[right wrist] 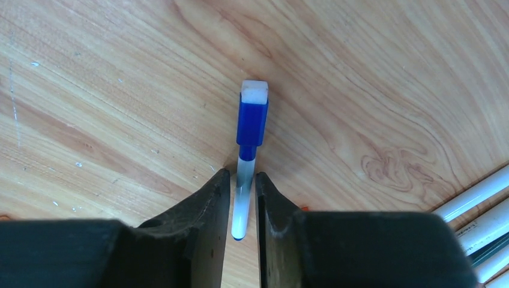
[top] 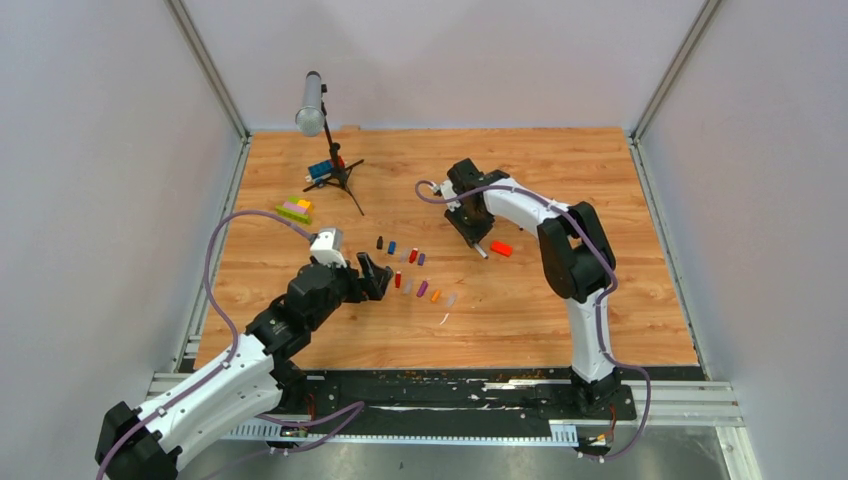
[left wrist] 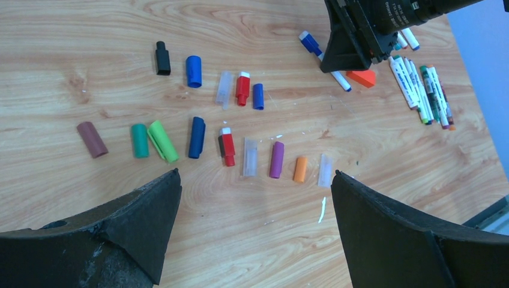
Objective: Open the pen caps
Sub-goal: Pick up the pen from the center of the board.
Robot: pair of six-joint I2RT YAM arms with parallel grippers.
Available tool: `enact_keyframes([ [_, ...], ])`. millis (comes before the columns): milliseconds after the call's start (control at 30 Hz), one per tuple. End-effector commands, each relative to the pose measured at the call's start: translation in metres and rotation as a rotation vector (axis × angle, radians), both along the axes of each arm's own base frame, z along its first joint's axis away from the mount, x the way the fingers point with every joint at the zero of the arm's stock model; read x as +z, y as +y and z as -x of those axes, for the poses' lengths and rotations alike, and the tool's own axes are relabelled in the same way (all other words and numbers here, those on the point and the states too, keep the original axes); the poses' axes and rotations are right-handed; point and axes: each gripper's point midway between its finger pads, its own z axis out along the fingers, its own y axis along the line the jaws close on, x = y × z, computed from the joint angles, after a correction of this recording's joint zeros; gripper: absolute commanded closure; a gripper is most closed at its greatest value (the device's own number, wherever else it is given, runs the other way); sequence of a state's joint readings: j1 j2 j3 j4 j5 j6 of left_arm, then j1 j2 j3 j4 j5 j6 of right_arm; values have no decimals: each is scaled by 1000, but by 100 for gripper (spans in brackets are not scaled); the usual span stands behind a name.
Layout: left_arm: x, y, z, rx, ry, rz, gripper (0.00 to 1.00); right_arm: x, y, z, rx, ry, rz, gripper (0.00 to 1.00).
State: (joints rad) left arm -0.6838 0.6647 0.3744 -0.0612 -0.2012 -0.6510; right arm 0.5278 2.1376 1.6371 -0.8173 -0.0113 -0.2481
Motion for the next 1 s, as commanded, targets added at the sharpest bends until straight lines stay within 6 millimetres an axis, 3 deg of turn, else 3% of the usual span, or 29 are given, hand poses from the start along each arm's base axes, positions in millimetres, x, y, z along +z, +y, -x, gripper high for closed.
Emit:
enact_keyframes([
  [0,5,-6,-2,-5,-9,59,0,-21,-18,24,-1,96,106,79],
  [200,9,-20,-2,-43,-7,138,0,-23,-8,31,18,134,54,100],
  [500,18,-58,-1,-140,22,373,0,32,11,33,93,48,-152,100],
  [833,38,-102,-19,-218,67,606,0,81,29,69,243,30,-444,100],
  [967,44,-119,-32,-228,94,701,0,90,34,87,299,40,-538,100],
])
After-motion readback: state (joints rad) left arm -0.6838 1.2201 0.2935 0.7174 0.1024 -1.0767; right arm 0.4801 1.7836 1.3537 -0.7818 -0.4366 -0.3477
